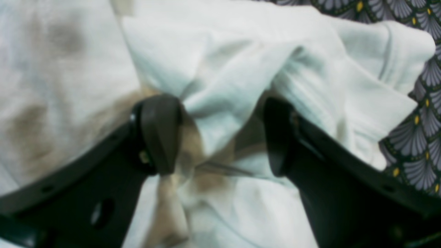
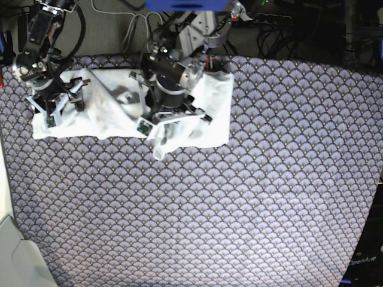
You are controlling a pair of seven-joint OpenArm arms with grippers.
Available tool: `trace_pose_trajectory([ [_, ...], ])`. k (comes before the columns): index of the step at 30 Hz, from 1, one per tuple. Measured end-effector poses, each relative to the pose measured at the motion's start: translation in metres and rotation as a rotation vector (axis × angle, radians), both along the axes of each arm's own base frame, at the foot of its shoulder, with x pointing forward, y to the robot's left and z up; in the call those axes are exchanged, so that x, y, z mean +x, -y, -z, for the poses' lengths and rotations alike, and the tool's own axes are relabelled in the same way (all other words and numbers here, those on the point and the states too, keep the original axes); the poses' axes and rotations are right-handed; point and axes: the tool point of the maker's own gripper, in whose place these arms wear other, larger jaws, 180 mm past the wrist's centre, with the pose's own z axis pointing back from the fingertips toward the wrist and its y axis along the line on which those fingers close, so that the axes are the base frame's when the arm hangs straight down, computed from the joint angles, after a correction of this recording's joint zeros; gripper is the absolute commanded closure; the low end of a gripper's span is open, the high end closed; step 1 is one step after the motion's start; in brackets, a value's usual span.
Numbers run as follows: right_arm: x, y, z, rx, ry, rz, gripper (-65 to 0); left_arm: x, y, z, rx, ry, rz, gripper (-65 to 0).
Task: Fold the T-shirt properly
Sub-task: 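Lower the folded end onto the strip and open the left gripper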
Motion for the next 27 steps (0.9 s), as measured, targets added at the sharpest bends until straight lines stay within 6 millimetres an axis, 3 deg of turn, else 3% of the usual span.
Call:
trace_pose_trajectory([
  [8,0.000,0.000,0.000,0.000,0.000,0.000,-36.5,-0.002,0.003,0.001,0.004,-0.001,0.016,-2.7],
  [13,0.000,0.000,0.000,0.000,0.000,0.000,-36.5,0.000,0.007,-0.006,-0.022,0.025,0.024,-25.4],
  [16,0.000,0.000,0.000,0.000,0.000,0.000,-36.5,0.005,0.013,-0.023,-0.075,0.089,0.032,-32.1],
  [20,0.000,0.000,0.000,0.000,0.000,-0.001,-36.5,0.004,0.030,-0.050,-0.227,0.132,0.054,-32.5],
  [23,0.000,0.000,0.000,0.000,-0.001,-0.002,-36.5,0.006,0.029,-0.078,-0.325,0.202,0.055,-32.5],
  [27,0.000,0.000,0.000,0.000,0.000,-0.001,-36.8,0.010,0.011,-0.070,-0.304,0.182,0.004,-32.5],
])
